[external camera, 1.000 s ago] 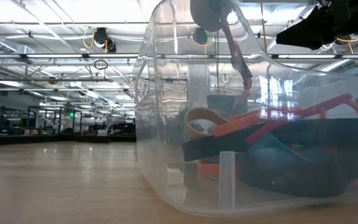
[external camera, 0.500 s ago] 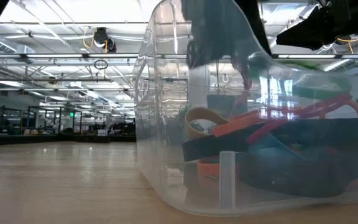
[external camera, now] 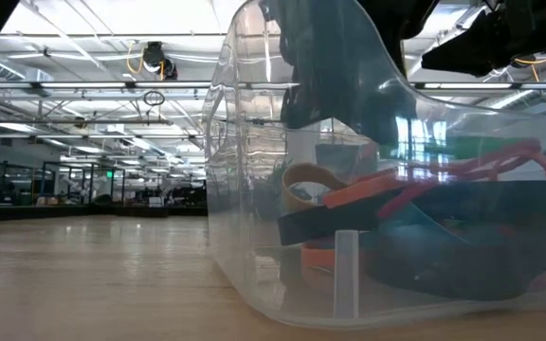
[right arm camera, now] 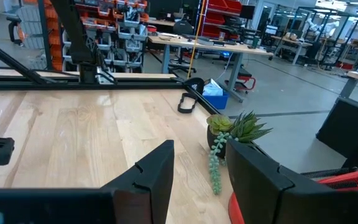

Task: Pick and place rubber bands into bin
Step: Put the green rubber band into the transparent container, then put the black rubber band into the transparent container

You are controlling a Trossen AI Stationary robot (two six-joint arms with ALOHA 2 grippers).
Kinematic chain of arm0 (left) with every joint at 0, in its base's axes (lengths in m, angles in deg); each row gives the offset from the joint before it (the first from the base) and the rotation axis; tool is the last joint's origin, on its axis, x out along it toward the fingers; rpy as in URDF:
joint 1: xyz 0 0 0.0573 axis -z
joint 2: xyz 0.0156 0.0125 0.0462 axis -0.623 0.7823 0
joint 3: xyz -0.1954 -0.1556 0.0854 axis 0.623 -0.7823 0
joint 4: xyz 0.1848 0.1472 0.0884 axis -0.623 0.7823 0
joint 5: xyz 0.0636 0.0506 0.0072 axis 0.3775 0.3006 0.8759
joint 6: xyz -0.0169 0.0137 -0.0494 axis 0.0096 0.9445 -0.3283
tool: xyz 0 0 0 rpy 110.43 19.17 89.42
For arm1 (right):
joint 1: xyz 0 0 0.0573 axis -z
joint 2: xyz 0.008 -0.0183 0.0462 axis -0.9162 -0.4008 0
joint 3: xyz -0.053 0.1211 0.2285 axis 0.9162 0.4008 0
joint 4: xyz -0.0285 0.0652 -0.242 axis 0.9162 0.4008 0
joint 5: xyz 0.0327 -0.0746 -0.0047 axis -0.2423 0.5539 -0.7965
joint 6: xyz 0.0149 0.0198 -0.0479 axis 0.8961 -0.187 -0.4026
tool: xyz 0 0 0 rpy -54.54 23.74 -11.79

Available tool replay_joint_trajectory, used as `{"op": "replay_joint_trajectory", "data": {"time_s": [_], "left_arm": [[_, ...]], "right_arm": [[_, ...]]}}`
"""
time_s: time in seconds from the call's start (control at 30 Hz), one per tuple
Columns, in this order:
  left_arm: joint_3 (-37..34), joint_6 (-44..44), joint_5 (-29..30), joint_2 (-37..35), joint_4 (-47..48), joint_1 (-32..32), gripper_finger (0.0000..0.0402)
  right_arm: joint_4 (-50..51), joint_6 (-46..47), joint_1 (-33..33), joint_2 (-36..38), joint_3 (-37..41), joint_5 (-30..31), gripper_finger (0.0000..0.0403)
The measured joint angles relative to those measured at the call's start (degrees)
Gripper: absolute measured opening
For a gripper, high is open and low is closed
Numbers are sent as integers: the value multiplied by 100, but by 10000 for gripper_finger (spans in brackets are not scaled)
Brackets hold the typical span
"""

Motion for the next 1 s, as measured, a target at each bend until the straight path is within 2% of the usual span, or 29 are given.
{"op": "replay_joint_trajectory", "data": {"time_s": [0.53,0.67,0.83,1.0], "left_arm": [[0,-128,2,-2,43,-33,23],[0,-128,1,-2,49,-33,61],[0,-29,-166,-36,69,-56,136],[0,222,-364,-540,509,-134,187]], "right_arm": [[295,109,0,2,0,-2,144],[294,111,0,2,-2,-2,144],[294,111,0,2,0,-2,144],[272,110,0,2,0,-2,144]]}}
